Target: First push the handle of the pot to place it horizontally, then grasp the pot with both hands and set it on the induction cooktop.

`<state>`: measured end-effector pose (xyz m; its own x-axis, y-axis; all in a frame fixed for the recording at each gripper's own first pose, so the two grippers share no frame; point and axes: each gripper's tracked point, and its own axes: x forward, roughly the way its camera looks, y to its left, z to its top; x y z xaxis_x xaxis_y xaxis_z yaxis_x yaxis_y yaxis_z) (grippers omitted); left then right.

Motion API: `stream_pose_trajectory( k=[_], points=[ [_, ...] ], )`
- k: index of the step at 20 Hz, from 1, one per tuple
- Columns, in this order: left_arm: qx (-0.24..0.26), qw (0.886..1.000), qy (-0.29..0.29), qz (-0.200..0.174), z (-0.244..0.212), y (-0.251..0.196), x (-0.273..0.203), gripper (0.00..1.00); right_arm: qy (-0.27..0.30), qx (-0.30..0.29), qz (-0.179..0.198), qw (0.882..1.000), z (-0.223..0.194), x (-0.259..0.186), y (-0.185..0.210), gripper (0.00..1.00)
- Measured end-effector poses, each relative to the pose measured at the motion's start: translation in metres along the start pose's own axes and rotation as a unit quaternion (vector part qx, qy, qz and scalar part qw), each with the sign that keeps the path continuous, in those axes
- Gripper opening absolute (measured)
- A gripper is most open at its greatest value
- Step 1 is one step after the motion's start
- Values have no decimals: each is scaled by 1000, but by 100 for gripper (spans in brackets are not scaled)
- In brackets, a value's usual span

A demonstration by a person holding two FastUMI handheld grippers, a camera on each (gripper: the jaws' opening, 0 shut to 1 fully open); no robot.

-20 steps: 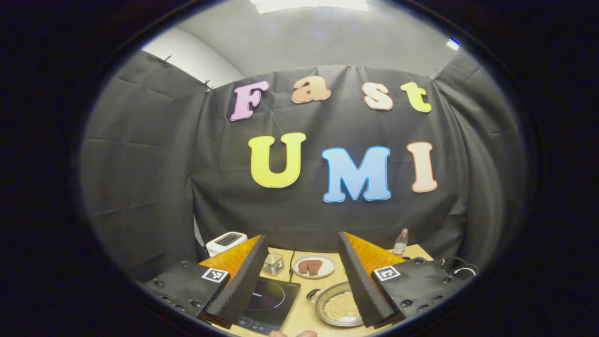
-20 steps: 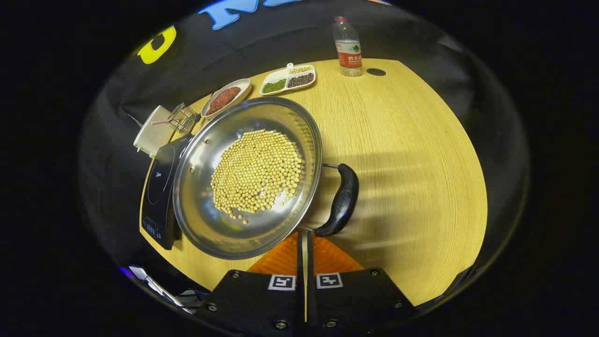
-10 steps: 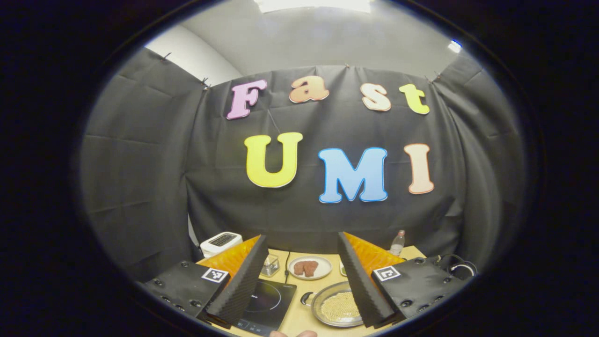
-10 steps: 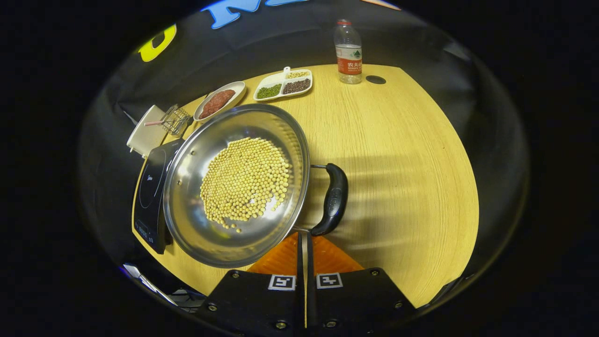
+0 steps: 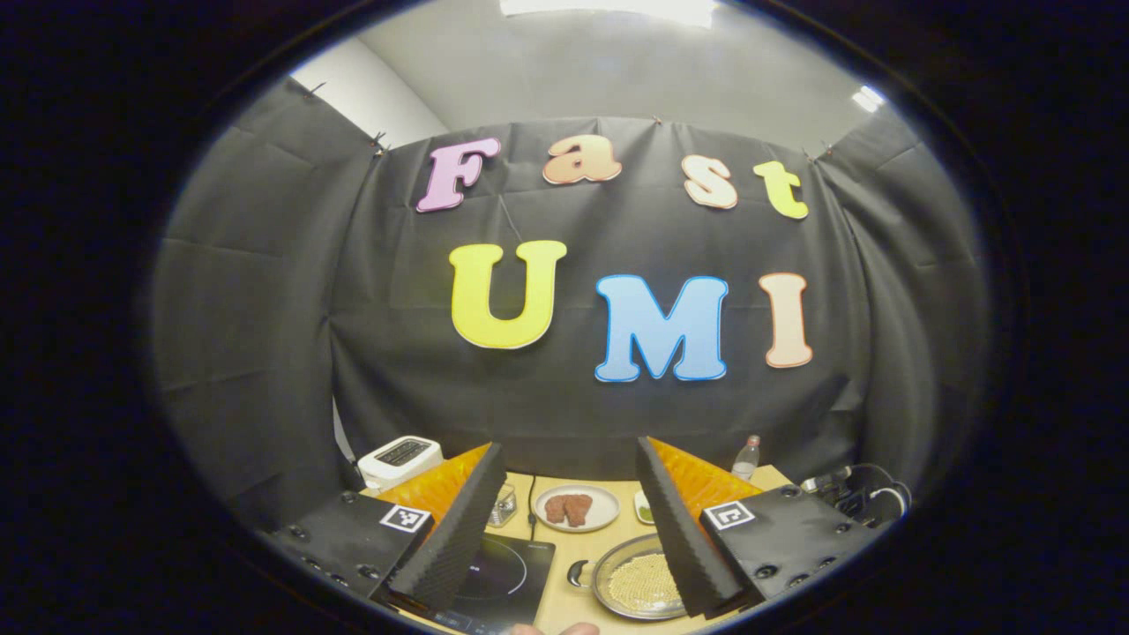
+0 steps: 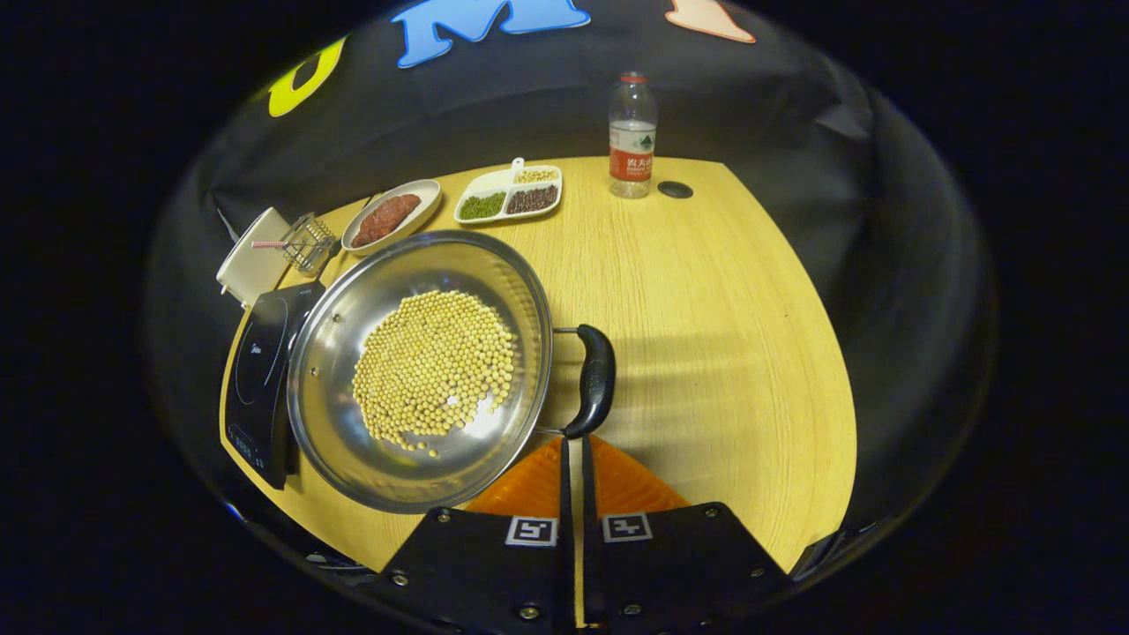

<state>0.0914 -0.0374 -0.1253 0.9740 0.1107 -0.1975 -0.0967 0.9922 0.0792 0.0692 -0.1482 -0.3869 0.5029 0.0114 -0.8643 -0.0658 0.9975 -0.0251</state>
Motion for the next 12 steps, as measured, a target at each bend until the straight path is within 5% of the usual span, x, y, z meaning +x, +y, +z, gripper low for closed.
stream_pose_trajectory(
  k=[2, 5, 6, 8, 12],
  points=[
    [-13, 1000, 16, -11, -21, 5, 6, 95, -34, -9, 3, 999, 16, -17, 8, 11],
    [-25, 998, 49, -28, -54, 10, 22, 95, -74, -21, 5, 997, 32, -34, 17, 41],
    [-25, 997, 59, -32, -64, 12, 27, 97, -84, -17, 7, 996, 36, -39, 20, 44],
    [-29, 995, 79, -45, -81, 10, 36, 99, -99, -5, 11, 995, 40, -43, 23, 76],
    [-36, 988, 125, -77, -122, 2, 53, 97, -107, 21, 6, 994, 40, -40, 16, 96]
  ],
)
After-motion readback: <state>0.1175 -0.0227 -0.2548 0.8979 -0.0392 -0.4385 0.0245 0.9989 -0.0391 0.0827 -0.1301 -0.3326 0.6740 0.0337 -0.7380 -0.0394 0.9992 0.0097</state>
